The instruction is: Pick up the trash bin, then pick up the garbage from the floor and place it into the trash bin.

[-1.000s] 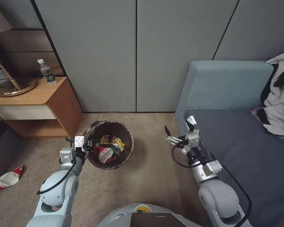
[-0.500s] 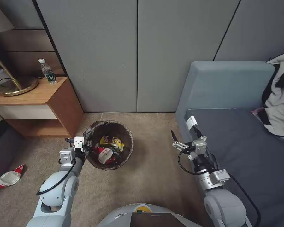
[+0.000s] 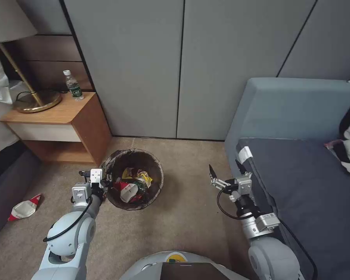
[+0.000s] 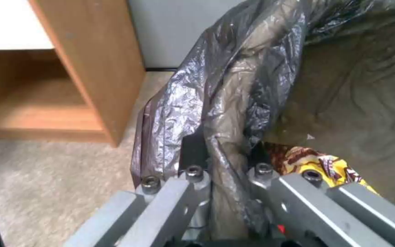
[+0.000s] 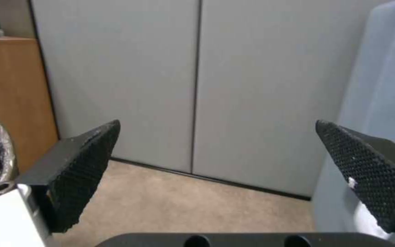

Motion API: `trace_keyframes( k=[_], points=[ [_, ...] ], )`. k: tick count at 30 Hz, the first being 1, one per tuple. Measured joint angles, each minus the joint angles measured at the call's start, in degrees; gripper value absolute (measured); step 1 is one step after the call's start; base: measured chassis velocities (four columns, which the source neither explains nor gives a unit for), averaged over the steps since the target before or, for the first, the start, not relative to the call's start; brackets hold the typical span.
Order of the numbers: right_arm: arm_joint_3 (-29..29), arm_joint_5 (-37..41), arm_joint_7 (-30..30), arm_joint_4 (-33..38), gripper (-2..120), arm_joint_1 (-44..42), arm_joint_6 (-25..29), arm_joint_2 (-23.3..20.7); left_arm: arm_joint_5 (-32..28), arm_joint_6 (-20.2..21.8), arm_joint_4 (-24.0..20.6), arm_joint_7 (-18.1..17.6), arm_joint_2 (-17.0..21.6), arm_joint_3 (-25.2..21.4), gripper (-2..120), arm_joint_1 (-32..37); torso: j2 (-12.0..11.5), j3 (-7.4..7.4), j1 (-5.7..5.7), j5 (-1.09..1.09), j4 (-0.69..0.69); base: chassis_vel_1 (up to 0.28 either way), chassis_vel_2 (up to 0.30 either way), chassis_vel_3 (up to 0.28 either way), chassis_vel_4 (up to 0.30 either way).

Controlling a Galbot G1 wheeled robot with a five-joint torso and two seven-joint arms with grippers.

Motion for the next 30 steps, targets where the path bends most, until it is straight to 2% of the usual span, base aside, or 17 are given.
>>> trace_keyframes(
  k=[30],
  points=[
    [0.0, -0.9, 1.0, -0.1, 100, 0.7, -2.0, -0.5, 0.4, -0.3, -0.7, 1.0, -0.2, -0.7, 3, 0.5, 0.0, 0.00, 0.00, 0.00, 0.00, 0.069, 0.072, 0.070, 0.068]
  ],
)
